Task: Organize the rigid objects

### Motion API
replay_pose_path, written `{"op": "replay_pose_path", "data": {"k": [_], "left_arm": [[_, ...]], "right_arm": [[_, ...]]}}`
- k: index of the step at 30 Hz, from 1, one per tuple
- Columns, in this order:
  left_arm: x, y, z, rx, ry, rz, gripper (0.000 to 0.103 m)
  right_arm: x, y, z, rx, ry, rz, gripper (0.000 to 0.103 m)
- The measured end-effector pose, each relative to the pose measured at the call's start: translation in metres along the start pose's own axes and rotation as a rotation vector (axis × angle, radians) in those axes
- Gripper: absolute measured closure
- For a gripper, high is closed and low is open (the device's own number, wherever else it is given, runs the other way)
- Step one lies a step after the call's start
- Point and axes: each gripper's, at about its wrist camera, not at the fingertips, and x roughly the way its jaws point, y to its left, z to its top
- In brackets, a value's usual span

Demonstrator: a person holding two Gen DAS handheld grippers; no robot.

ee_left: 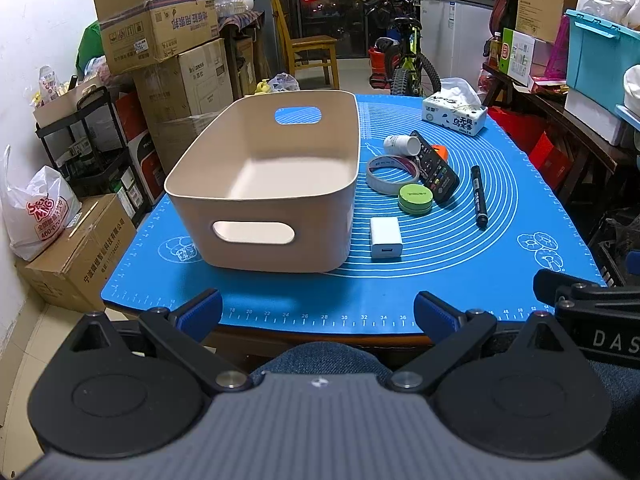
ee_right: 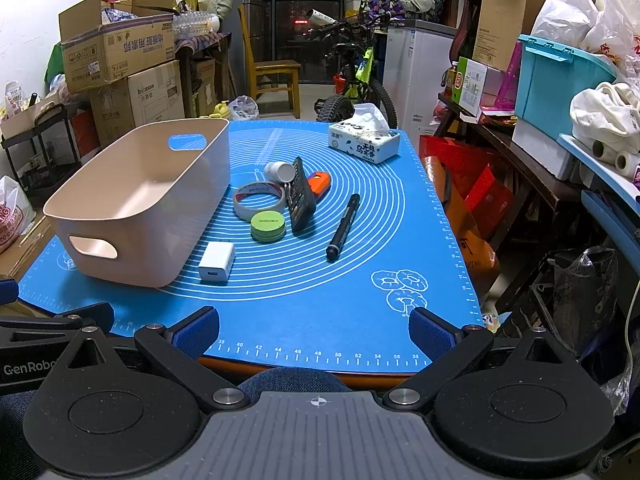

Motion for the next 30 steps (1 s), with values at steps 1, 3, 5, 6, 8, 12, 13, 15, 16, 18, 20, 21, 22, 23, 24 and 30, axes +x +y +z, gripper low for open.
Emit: {"op": "replay_pose_path", "data": {"k": [1, 3, 5, 6, 8, 12, 13, 15, 16, 18, 20, 21, 22, 23, 24, 30], "left_arm": [[0.0000, 0.0000, 0.0000, 0.000, 0.000, 0.000, 0.003], [0.0000, 0.0002, 0.0000, 0.000, -0.001, 0.000, 0.003], [0.0001, 0.0005, 0.0001, 0.000, -0.001, 0.000, 0.003], [0.0001, 0.0005, 0.0002, 0.001, -0.001, 0.000, 0.003], [0.0000, 0.0006, 0.0001, 0.001, 0.000, 0.001, 0.003], [-0.0001, 0.0012, 0.0002, 0.001, -0.001, 0.002, 0.003], [-0.0001, 0.0017, 0.0003, 0.000, -0.001, 0.003, 0.003], [-0.0001, 0.0017, 0.0004, 0.001, -0.001, 0.003, 0.003], [-0.0001, 0.0018, 0.0005, 0.001, -0.001, 0.003, 0.003], [-0.0007, 0.0023, 0.0006, 0.001, -0.001, 0.004, 0.003], [-0.0008, 0.0022, 0.0005, 0.001, -0.001, 0.004, 0.003], [-0.0008, 0.0022, 0.0005, 0.001, -0.002, 0.004, 0.003], [-0.0009, 0.0026, 0.0005, 0.002, -0.001, 0.004, 0.003], [-0.0008, 0.0022, 0.0004, 0.001, -0.002, 0.004, 0.003], [-0.0009, 0.0026, 0.0004, 0.001, -0.002, 0.004, 0.003], [-0.0008, 0.0023, 0.0004, 0.001, -0.001, 0.004, 0.003]], "right_arm": [[0.0015, -0.0008, 0.0001, 0.000, 0.000, 0.000, 0.003], [0.0018, -0.0002, -0.0001, 0.001, 0.002, 0.000, 0.003], [0.0018, -0.0004, -0.0014, 0.003, 0.003, 0.000, 0.003], [0.0029, -0.0003, -0.0023, 0.003, 0.003, 0.000, 0.003], [0.0034, -0.0004, -0.0024, 0.002, 0.004, 0.000, 0.003], [0.0035, -0.0002, -0.0020, 0.002, 0.005, 0.000, 0.003], [0.0036, -0.0001, -0.0026, 0.002, 0.005, -0.001, 0.003], [0.0038, 0.0006, -0.0039, 0.000, 0.007, -0.003, 0.003], [0.0038, 0.0005, -0.0036, 0.000, 0.008, -0.003, 0.003], [0.0039, 0.0004, -0.0037, 0.000, 0.008, -0.002, 0.003], [0.0038, 0.0005, -0.0037, 0.000, 0.008, -0.003, 0.003], [0.0039, 0.0005, -0.0040, 0.000, 0.009, -0.003, 0.003], [0.0040, 0.0006, -0.0040, 0.000, 0.008, -0.003, 0.003], [0.0039, 0.0005, -0.0037, 0.000, 0.008, -0.003, 0.003], [0.0039, 0.0004, -0.0038, 0.000, 0.008, -0.002, 0.003], [0.0039, 0.0003, -0.0037, 0.000, 0.009, -0.002, 0.003]]}}
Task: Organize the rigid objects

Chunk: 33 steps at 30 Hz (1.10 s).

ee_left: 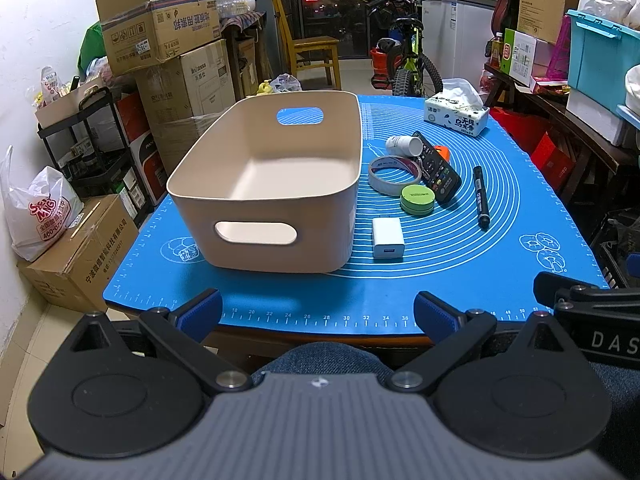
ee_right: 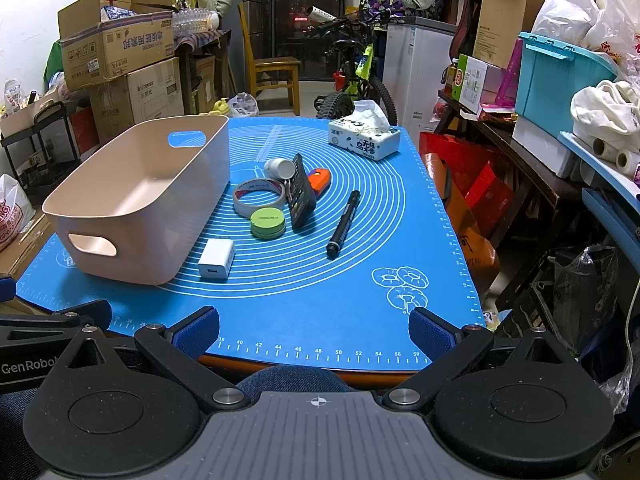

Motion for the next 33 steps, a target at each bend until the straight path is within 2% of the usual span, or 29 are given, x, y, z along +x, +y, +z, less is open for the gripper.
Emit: {"op": "replay_pose_path", "data": {"k": [22, 27, 33], "left_arm": [[-0.001, 0.005, 0.001, 0.007, -0.009, 0.005, 0.003], [-0.007, 0.018, 0.014, -0.006, -0.016, 0.007, 0.003], [-0.006, 0.034, 0.047, 0.043, -0.053, 0.075, 0.002]], "right_arm": [[0.002, -0.001, 0.002, 0.013, 0.009, 0.002, 0.003], [0.009, -0.006, 0.011, 0.076, 0.033, 0.035, 0.003], [0.020, -0.005, 0.035, 0.077, -0.009, 0.027, 0.003]]}}
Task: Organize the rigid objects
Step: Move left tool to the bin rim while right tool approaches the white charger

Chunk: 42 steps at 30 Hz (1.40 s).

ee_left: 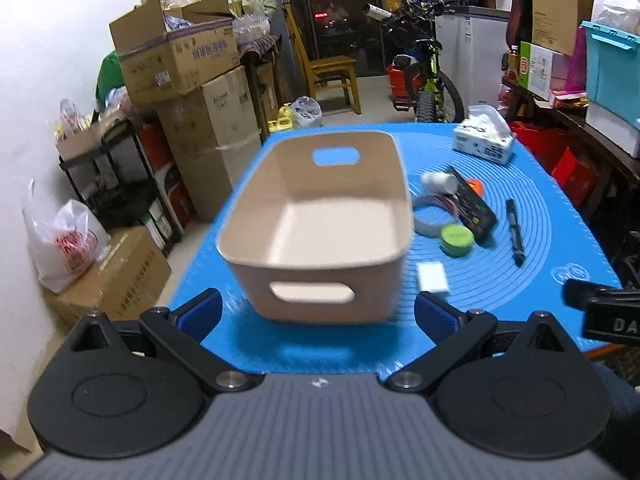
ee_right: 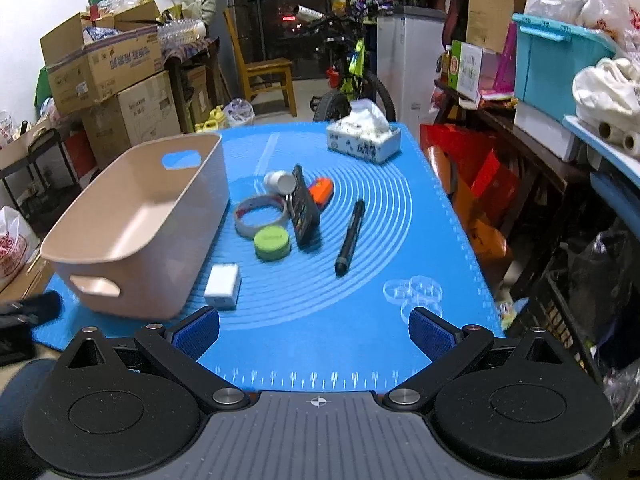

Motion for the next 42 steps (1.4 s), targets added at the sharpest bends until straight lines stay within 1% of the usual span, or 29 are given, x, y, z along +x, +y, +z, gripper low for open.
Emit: {"op": "replay_pose_path", "data": {"k": [3, 5, 10, 12, 15, 17, 19, 20, 24, 25, 27, 30, 32, 34, 36, 37, 39, 42], "left_arm": [[0.011, 0.013, 0.016, -0.020, 0.020, -0.003, 0.002], [0.022, 0.021, 0.025, -0.023, 0.033, 0.017, 0.002], [0.052, 0.046, 0.042, -0.047, 0.037, 0.016, 0.003], [0.067, 0.058, 0.048, -0.066, 0.053, 0.003, 0.003], [0.090, 0.070, 0.057, -0.066, 0.084, -0.009, 0.003], [0.105, 0.076, 0.062, -0.043, 0.105, -0.016, 0.003], [0.121, 0.081, 0.065, -0.010, 0.147, -0.027, 0.004], [0.129, 0.084, 0.066, -0.009, 0.164, -0.032, 0.004], [0.152, 0.096, 0.066, -0.044, 0.190, -0.047, 0.004], [0.158, 0.098, 0.065, -0.046, 0.201, -0.054, 0.012], [0.173, 0.101, 0.063, -0.041, 0.236, -0.068, 0.022], [0.189, 0.106, 0.056, -0.037, 0.272, -0.071, 0.025], [0.196, 0.106, 0.054, -0.042, 0.298, -0.110, 0.027], [0.197, 0.104, 0.057, -0.028, 0.303, -0.146, 0.029], [0.199, 0.102, 0.059, -0.014, 0.301, -0.180, 0.032], [0.202, 0.102, 0.059, -0.015, 0.312, -0.190, 0.038], [0.209, 0.102, 0.057, -0.028, 0.345, -0.193, 0.046], [0.222, 0.103, 0.055, -0.016, 0.390, -0.174, 0.054]], "right_arm": [[0.009, 0.002, 0.015, -0.011, -0.021, -0.001, 0.003], [0.017, 0.004, 0.023, -0.015, -0.029, 0.006, 0.003], [0.044, 0.014, 0.035, -0.053, -0.027, 0.010, 0.003], [0.057, 0.019, 0.038, -0.064, -0.012, 0.009, 0.003], [0.081, 0.025, 0.040, -0.050, 0.022, 0.030, 0.003], [0.096, 0.027, 0.040, -0.031, 0.048, 0.046, 0.003], [0.112, 0.033, 0.040, -0.019, 0.076, 0.055, 0.003], [0.119, 0.036, 0.039, -0.022, 0.086, 0.060, 0.003], [0.145, 0.048, 0.034, -0.040, 0.144, 0.084, 0.003], [0.151, 0.049, 0.032, -0.035, 0.162, 0.097, 0.003], [0.164, 0.052, 0.029, -0.036, 0.192, 0.107, 0.003], [0.180, 0.058, 0.026, -0.063, 0.220, 0.094, 0.004], [0.189, 0.063, 0.025, -0.075, 0.240, 0.105, 0.007], [0.195, 0.070, 0.025, -0.092, 0.245, 0.109, 0.008], [0.200, 0.077, 0.026, -0.123, 0.255, 0.094, 0.015], [0.201, 0.077, 0.027, -0.122, 0.243, 0.097, 0.016], [0.204, 0.077, 0.030, -0.110, 0.244, 0.103, 0.017], [0.208, 0.075, 0.035, -0.102, 0.269, 0.140, 0.021]]}}
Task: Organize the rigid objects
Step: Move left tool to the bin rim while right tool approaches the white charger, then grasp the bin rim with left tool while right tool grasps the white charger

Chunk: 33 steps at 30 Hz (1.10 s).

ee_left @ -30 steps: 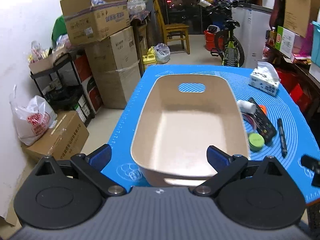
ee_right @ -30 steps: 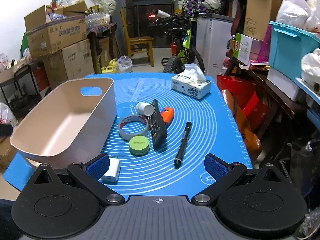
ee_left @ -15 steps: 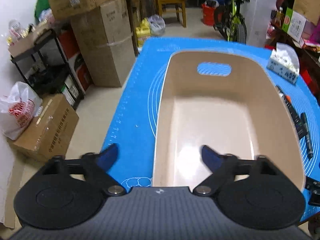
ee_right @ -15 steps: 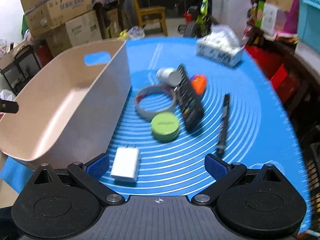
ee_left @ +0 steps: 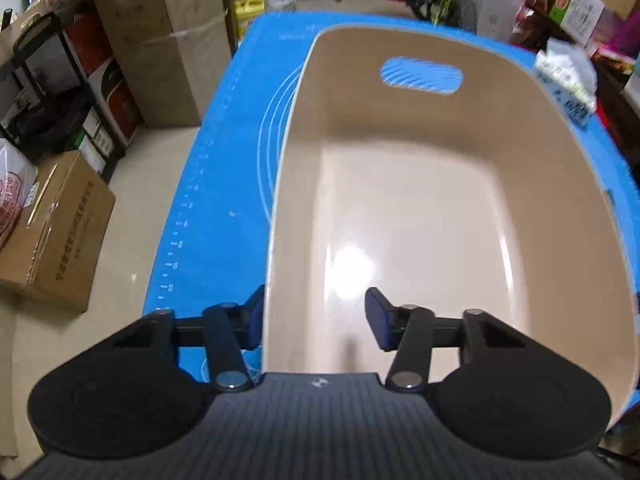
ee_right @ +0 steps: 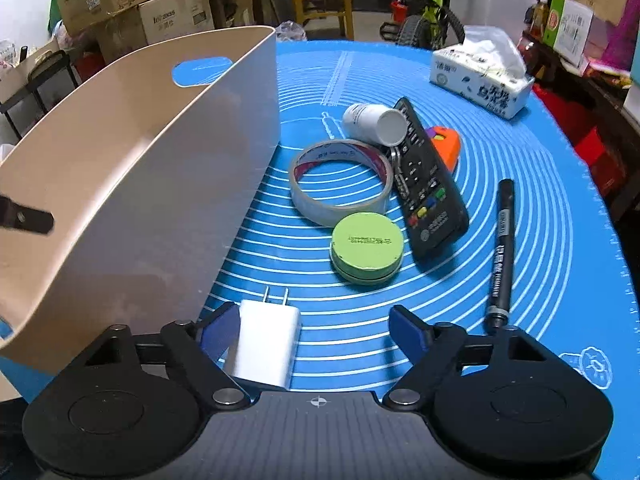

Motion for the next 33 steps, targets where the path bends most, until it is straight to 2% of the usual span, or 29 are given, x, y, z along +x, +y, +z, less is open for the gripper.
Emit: {"op": "replay_pose_path", "data": {"k": [3, 5, 7, 10, 14, 16, 19, 21, 24, 26, 33], "left_arm": [[0.004, 0.005, 0.002, -0.017, 0.022, 0.013, 0.063], [0.002, 0.007, 0.002, -0.025, 0.021, 0.003, 0.064], [0.002, 0.007, 0.001, -0.020, 0.026, 0.000, 0.077], [0.005, 0.009, 0.001, -0.024, 0.044, 0.014, 0.083], [0.005, 0.011, 0.002, -0.034, 0.050, 0.018, 0.088], [0.005, 0.012, 0.002, -0.039, 0.051, 0.029, 0.096], [0.004, 0.015, 0.002, -0.061, 0.058, 0.018, 0.097], [0.003, 0.015, 0.002, -0.058, 0.055, 0.017, 0.097], [0.004, 0.016, 0.002, -0.062, 0.054, 0.013, 0.097], [0.003, 0.017, 0.001, -0.067, 0.054, 0.007, 0.097], [0.002, 0.019, 0.001, -0.069, 0.047, 0.002, 0.097]], "right_arm": [[0.001, 0.002, 0.000, -0.046, 0.013, 0.021, 0.022], [0.003, 0.004, -0.001, -0.071, 0.022, 0.030, 0.022], [0.006, 0.005, -0.003, -0.084, 0.027, 0.048, 0.023], [0.012, 0.008, -0.010, -0.126, 0.053, 0.096, 0.024], [0.013, 0.017, -0.014, -0.202, 0.028, 0.070, 0.026], [0.014, 0.019, -0.013, -0.224, 0.015, 0.062, 0.031], [0.014, 0.021, -0.013, -0.250, -0.010, 0.066, 0.039], [0.013, 0.024, -0.014, -0.269, -0.024, 0.069, 0.050], [0.010, 0.023, -0.016, -0.274, -0.042, 0.051, 0.058], [0.009, 0.016, -0.015, -0.254, -0.041, 0.047, 0.061], [0.005, -0.001, -0.015, -0.204, -0.078, 0.025, 0.061]]}}
